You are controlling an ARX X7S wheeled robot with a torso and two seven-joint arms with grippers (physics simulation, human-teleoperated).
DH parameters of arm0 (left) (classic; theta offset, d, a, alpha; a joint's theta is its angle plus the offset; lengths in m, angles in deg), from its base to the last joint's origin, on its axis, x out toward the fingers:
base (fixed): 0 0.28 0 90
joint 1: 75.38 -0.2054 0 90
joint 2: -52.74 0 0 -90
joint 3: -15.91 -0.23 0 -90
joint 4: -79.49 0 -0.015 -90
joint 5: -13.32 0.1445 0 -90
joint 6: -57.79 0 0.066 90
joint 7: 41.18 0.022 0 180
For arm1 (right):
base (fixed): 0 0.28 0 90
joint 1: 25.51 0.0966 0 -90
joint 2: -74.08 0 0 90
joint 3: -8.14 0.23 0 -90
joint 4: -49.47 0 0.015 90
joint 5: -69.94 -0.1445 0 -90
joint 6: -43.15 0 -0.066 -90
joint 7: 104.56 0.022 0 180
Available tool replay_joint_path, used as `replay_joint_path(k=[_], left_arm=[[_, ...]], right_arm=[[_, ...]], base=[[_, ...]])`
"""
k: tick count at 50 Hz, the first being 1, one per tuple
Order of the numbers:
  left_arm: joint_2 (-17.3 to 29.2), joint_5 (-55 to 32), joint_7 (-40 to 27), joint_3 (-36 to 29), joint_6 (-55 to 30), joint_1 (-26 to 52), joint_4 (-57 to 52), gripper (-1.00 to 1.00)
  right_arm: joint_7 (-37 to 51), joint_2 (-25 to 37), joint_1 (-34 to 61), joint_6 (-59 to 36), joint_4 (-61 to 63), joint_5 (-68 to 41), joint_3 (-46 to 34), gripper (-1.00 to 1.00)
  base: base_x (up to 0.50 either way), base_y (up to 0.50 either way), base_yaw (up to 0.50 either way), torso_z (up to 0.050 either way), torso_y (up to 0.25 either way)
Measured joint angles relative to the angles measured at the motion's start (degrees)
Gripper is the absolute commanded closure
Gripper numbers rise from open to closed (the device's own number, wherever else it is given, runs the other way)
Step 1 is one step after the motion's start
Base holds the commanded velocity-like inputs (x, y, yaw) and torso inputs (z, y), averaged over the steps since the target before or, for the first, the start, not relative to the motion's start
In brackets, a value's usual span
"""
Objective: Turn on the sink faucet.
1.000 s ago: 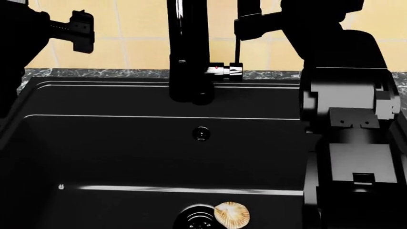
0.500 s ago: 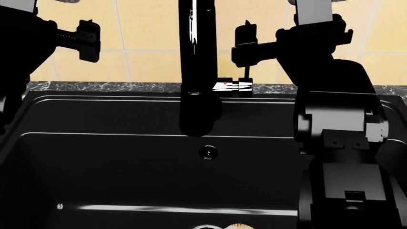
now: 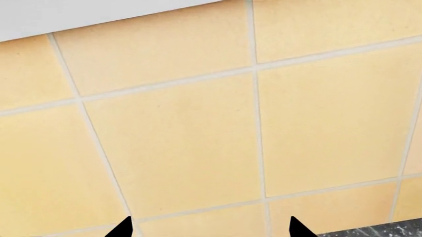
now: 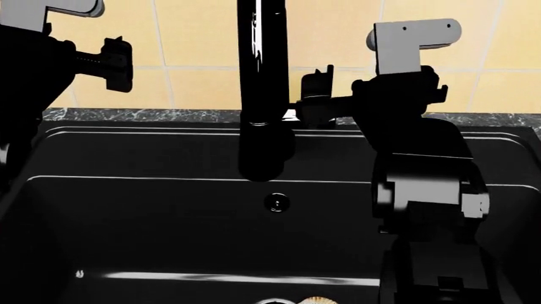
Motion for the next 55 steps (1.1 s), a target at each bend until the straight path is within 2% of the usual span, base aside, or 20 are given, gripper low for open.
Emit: replay_joint_path(k=[47, 55], left_arm=[[0.2, 0.5, 1.1, 2.7, 3.7, -2.7, 0.0, -1.0], [0.2, 0.7, 1.1, 2.6, 4.5, -2.7, -0.1, -1.0]], right_arm=[[0.7, -0.8, -1.0, 0.2, -0.1, 2.7, 0.8, -1.0], [1.6, -0.9, -0.4, 0.6, 0.0, 2.7, 0.9, -1.0]], base=[[0.08, 0.0, 0.0, 0.0, 0.0], [0.0, 0.0, 0.0, 0.005, -0.192]])
